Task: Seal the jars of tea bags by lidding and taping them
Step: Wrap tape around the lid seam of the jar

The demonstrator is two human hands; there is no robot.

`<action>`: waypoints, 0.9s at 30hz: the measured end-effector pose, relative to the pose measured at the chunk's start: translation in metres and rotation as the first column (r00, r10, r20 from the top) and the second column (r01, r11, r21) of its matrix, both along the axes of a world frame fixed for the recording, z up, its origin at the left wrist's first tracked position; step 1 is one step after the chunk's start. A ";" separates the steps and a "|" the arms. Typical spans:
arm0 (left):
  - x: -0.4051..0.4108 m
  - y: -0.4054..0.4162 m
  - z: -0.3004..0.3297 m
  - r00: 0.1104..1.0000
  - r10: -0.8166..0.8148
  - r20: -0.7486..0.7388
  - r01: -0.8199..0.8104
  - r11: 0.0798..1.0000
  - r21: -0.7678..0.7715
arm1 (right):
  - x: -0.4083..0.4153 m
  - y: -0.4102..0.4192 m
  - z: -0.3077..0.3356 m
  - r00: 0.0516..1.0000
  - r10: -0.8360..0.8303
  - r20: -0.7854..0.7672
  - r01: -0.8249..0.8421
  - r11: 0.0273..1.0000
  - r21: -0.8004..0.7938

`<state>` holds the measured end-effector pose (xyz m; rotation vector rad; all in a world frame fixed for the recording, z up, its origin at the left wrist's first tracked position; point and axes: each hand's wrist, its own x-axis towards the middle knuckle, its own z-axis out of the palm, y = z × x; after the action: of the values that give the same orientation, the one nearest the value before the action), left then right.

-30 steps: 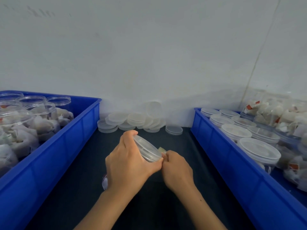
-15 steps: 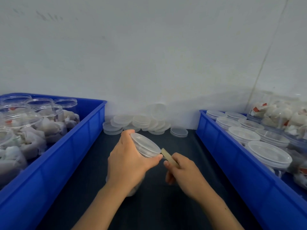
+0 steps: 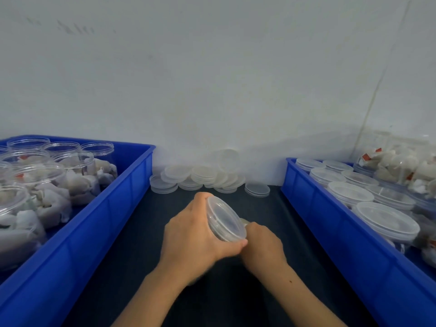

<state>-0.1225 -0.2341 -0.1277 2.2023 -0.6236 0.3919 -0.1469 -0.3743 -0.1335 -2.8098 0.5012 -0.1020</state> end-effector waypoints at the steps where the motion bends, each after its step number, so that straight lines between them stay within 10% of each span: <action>1: -0.004 -0.002 -0.001 0.999 -0.008 0.031 0.007 1.000 0.027 | 0.001 0.000 -0.001 1.000 -0.021 -0.002 0.021 1.000 -0.013; 27: -0.009 0.015 0.001 0.996 0.028 -0.087 -0.040 0.989 -0.143 | 0.057 -0.012 -0.018 0.994 -0.102 0.045 0.107 0.985 -0.133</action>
<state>-0.1311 -0.2194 -0.1267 2.0820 -0.4967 0.3486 -0.0898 -0.3858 -0.1510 -2.9057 0.6564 -0.2185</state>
